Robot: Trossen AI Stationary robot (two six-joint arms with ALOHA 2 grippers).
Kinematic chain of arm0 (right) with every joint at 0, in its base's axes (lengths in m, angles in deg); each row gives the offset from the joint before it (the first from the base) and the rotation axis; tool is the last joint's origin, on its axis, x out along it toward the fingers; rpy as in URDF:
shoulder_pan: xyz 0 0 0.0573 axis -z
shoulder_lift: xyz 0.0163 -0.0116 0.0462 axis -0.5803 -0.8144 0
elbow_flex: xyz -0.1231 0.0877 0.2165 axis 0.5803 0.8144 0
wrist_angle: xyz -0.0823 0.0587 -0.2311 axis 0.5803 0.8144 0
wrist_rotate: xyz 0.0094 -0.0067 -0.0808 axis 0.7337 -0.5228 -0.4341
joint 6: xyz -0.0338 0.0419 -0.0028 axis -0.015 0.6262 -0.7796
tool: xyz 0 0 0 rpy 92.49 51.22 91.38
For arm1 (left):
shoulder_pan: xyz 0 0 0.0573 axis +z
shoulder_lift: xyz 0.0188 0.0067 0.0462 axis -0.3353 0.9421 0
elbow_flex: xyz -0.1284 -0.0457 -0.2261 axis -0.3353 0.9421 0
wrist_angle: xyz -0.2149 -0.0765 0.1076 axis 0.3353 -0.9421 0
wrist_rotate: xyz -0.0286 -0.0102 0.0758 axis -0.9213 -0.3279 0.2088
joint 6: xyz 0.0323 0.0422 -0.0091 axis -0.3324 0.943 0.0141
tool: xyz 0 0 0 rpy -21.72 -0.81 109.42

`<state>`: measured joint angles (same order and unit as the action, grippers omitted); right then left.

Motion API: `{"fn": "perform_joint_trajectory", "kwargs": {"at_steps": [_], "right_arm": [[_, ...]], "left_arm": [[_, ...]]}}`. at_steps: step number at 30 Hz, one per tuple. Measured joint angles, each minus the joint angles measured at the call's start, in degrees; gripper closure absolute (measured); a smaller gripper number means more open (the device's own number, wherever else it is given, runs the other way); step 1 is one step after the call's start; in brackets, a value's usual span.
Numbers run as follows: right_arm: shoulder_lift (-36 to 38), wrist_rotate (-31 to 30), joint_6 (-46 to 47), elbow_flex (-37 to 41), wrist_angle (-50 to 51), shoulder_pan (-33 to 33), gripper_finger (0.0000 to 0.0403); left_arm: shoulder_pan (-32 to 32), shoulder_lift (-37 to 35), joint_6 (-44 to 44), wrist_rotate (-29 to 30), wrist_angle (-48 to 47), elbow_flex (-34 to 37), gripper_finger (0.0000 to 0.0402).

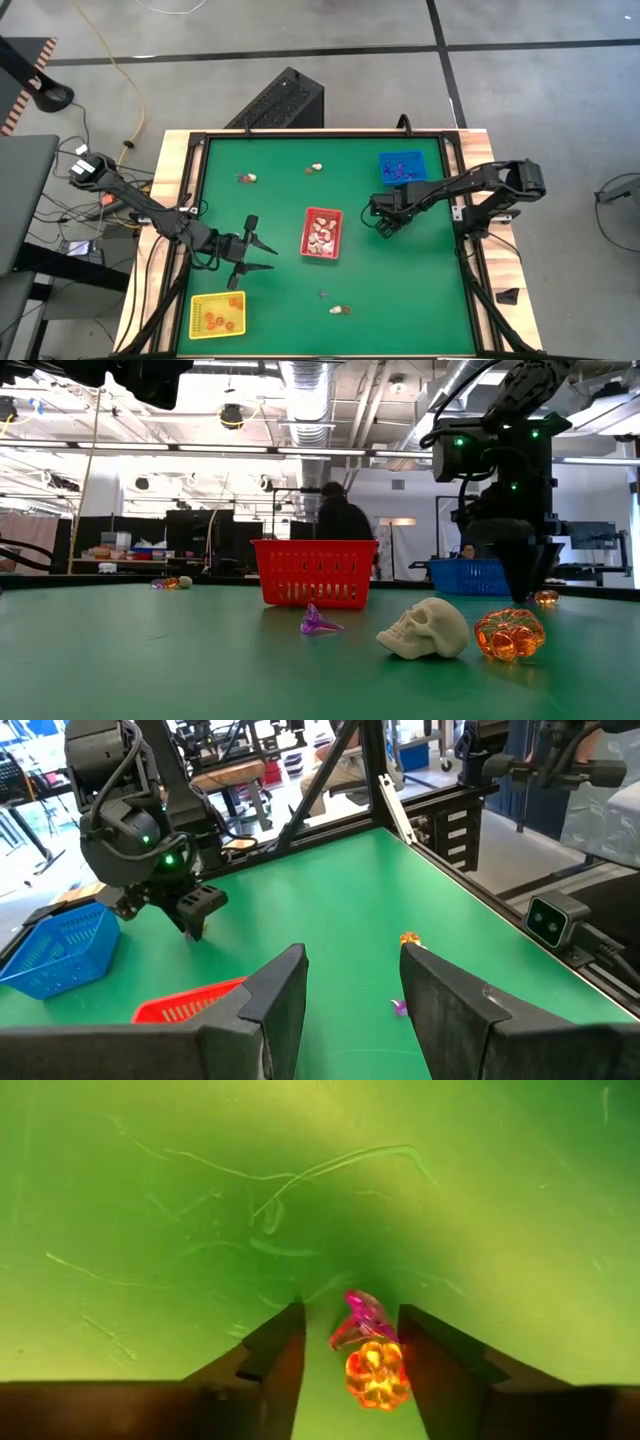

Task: Sort Halloween decoration

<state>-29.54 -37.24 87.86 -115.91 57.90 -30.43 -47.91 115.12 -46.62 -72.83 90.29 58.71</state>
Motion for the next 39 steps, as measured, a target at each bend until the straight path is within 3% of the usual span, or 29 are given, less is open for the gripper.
{"fn": "perform_joint_trajectory", "kwargs": {"at_steps": [12, 21, 26, 33, 39], "right_arm": [[0.0, -0.23, -1.19, -0.06, -0.02, 0.0, 0.0324], [-0.02, -0.71, -4.65, -6.38, 5.56, 0.0, 0.0334], [-0.02, -7.12, -7.42, -13.74, 13.55, 0.7, 0.0334], [-0.02, -15.05, -13.17, -22.93, 17.91, 8.93, 0.0334], [-0.02, -14.35, -17.9, -23.41, 16.13, 20.02, 0.0334]], "left_arm": [[0.01, 0.0, 0.04, 0.76, 0.0, 0.0, 0.0248], [0.02, 0.0, 0.05, 0.85, -0.02, 0.0, 0.0248], [0.02, 0.0, 0.07, 0.84, -0.04, 0.0, 0.0248], [0.01, 0.0, 0.07, 0.83, -0.04, 0.0, 0.0248], [0.0, 0.0, 0.07, 0.83, -0.04, 0.0, 0.0248]]}}
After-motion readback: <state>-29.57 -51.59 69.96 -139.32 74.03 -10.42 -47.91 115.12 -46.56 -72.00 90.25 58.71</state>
